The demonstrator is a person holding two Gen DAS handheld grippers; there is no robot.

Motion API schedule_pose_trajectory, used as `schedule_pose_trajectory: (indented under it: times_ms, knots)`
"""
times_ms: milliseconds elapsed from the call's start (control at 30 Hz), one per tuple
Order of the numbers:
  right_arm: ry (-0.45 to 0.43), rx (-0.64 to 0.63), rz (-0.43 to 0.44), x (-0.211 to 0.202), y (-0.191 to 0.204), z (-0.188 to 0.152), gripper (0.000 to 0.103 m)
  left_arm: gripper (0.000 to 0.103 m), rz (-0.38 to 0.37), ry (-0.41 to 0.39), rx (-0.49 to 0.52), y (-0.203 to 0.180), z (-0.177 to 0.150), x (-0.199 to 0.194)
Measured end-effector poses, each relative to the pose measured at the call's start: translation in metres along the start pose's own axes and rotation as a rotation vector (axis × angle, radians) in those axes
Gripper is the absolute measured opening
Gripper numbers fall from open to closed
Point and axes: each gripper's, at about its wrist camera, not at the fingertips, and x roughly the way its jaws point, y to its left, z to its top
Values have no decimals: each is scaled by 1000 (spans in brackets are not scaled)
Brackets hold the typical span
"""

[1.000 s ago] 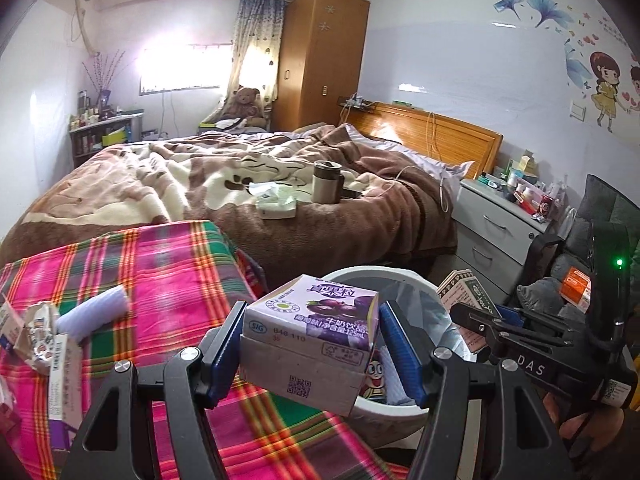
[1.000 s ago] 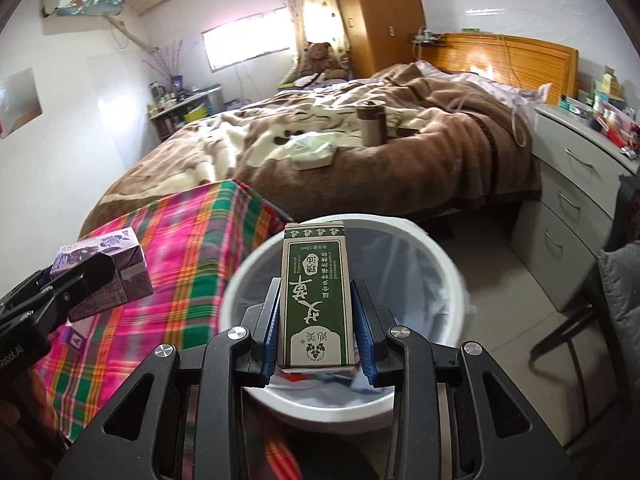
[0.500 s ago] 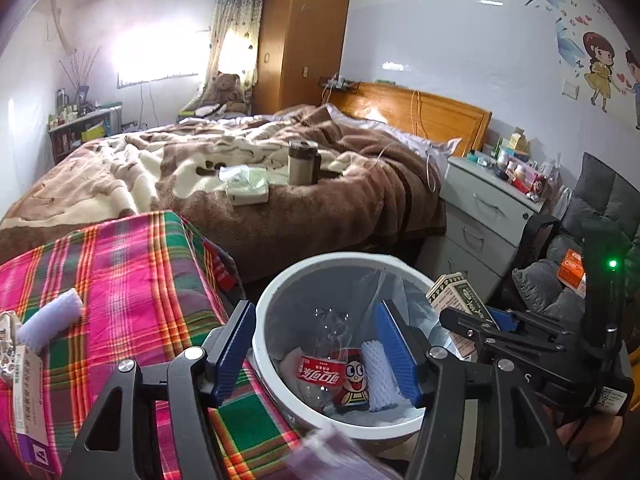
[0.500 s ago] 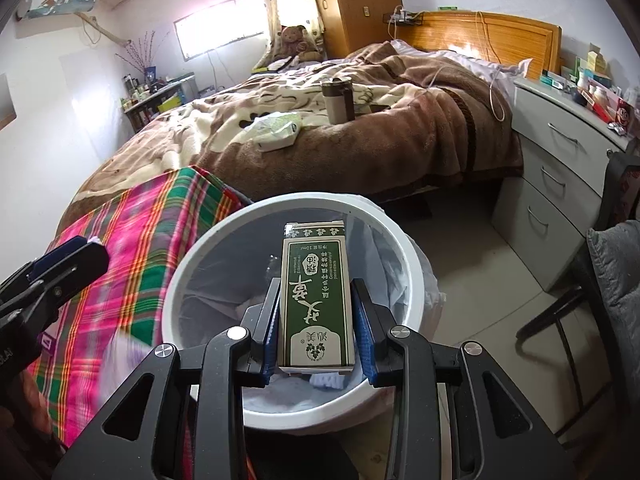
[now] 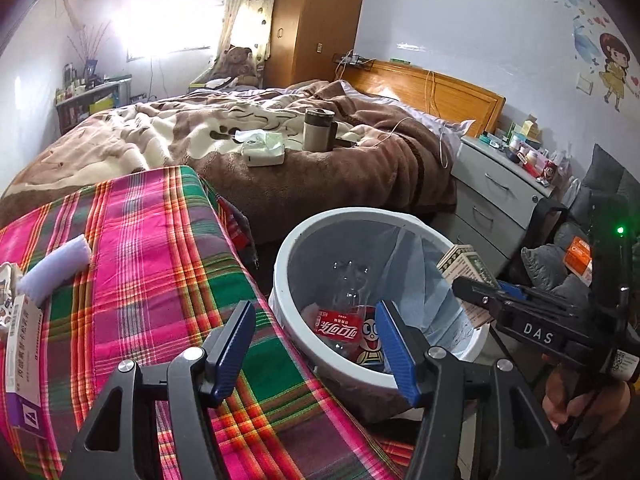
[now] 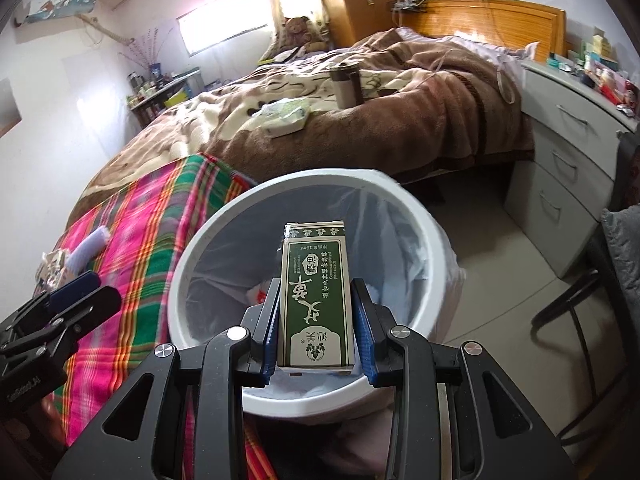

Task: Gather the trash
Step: 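Carry purple carton and green box over the white bin and open both grippers, then move both tools back over the trash on the cloth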

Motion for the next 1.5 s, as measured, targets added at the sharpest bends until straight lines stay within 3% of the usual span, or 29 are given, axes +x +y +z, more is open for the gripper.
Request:
schedule_pose_trajectory:
  times_ms: [400, 433, 500, 533, 1100, 1500]
  knots:
    - [38, -80, 10, 18, 17, -2, 36, 63, 66, -26, 9, 16, -2, -9]
    - [36, -87, 4, 18, 19, -1, 39, 64, 72, -26, 5, 19, -1, -10]
    - [32, -91, 13, 18, 21, 2, 66, 64, 80, -29, -6, 23, 1, -11]
    - [27, -90, 16, 18, 22, 2, 68, 64, 84, -30, -8, 25, 2, -11]
    - [-10, -138, 61, 17, 78, 10, 68, 65, 167, -89, -68, 78, 1, -51]
    - [-12, -251, 165, 30, 139, 13, 68, 68, 318, -102, -165, 142, -19, -84]
